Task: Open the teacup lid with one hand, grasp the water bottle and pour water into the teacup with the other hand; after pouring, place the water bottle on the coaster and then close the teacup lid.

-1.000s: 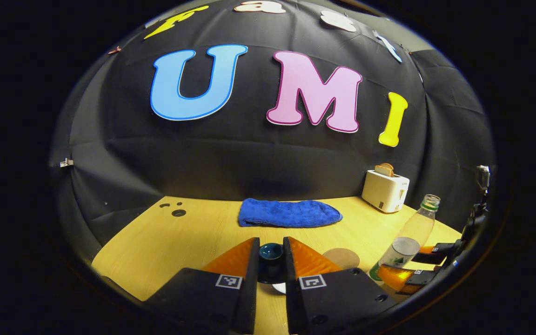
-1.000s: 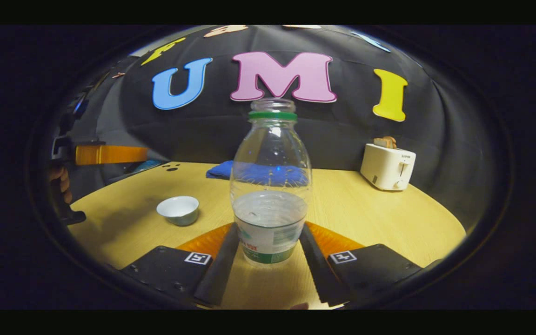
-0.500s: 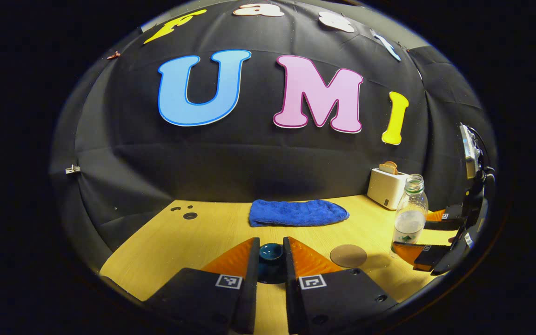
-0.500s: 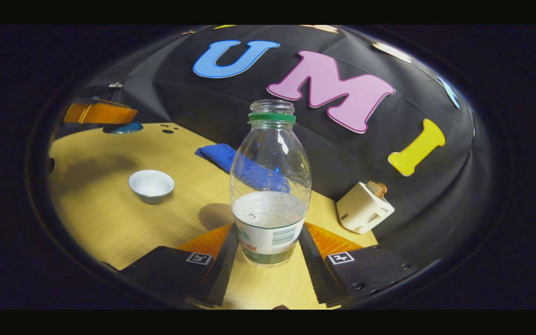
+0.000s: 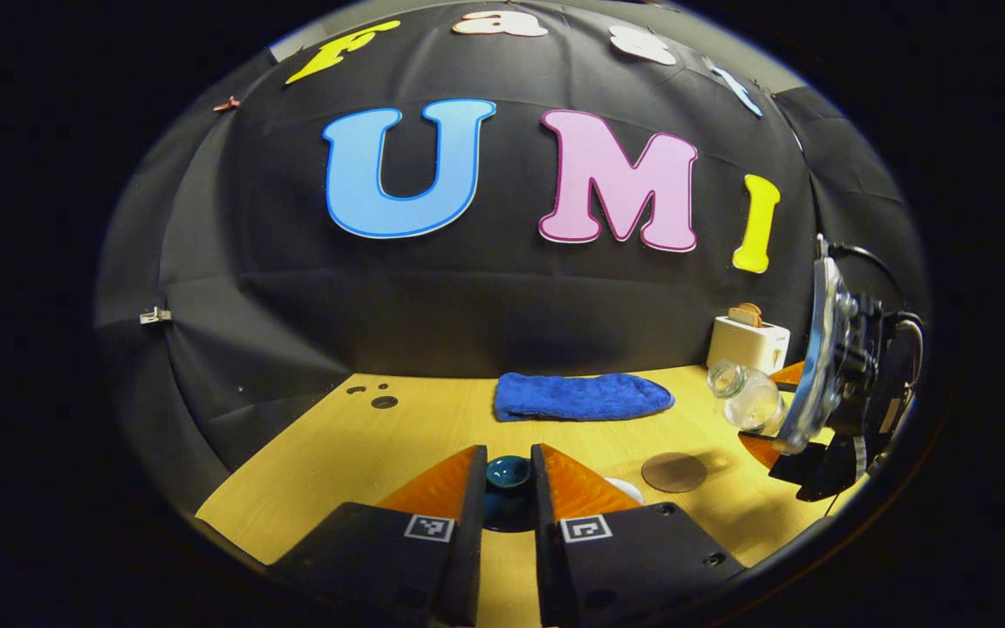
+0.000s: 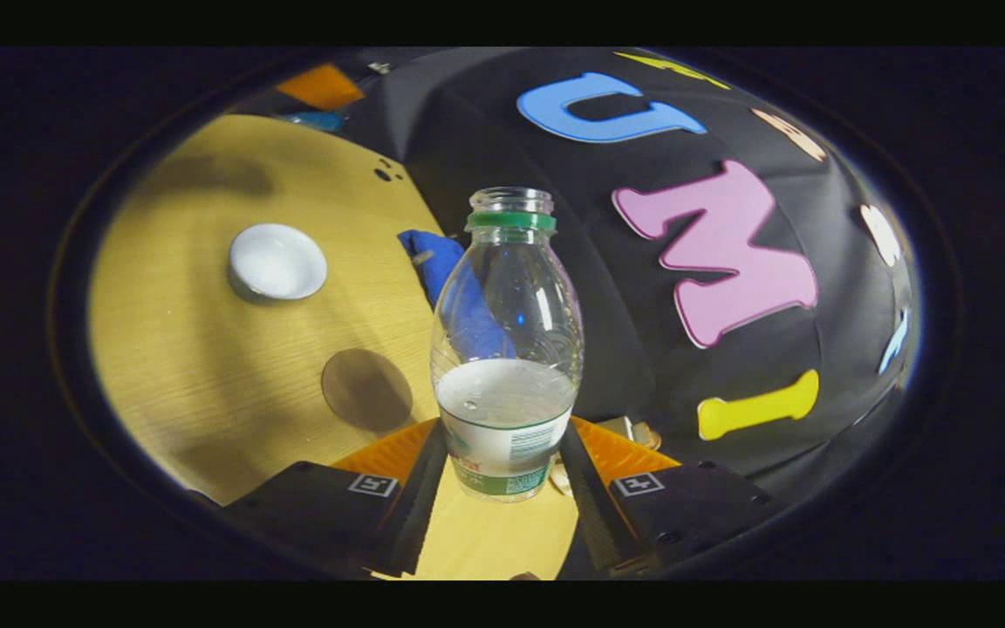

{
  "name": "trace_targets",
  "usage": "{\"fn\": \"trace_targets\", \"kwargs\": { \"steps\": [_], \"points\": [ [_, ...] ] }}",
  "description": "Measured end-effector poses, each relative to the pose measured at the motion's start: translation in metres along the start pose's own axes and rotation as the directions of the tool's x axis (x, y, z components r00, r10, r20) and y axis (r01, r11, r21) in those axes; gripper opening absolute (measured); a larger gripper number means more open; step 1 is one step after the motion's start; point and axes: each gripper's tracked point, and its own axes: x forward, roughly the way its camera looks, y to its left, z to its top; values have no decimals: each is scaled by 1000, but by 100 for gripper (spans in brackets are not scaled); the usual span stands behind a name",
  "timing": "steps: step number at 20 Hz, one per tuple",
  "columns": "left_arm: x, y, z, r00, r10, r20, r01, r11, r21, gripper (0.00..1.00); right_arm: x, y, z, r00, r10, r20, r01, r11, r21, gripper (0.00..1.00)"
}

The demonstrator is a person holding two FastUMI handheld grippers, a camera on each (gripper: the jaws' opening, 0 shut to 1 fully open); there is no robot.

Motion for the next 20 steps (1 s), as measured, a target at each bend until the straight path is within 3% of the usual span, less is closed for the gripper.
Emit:
{"fn": "trace_targets", "kwargs": {
  "steps": [1,2,9,14,20],
  "points": [
    [-1,3,-2,1000,6,-2,-6,1000,-5,30,5,5,2,1000,5,-4,-5,999,-33,74],
    [-2,6,-3,1000,12,-5,-12,1000,-8,27,8,8,2,1000,11,-6,-12,998,-64,74],
    [-4,18,-12,999,33,-17,-33,999,-16,30,24,22,6,999,21,-24,-26,976,-216,74],
    [-5,20,-15,999,33,-24,-34,999,-29,27,26,19,14,1000,-7,0,7,939,-344,74],
    [-7,20,-18,999,29,-29,-30,999,-29,30,31,11,19,999,-46,17,49,892,-450,74]
  ]
}}
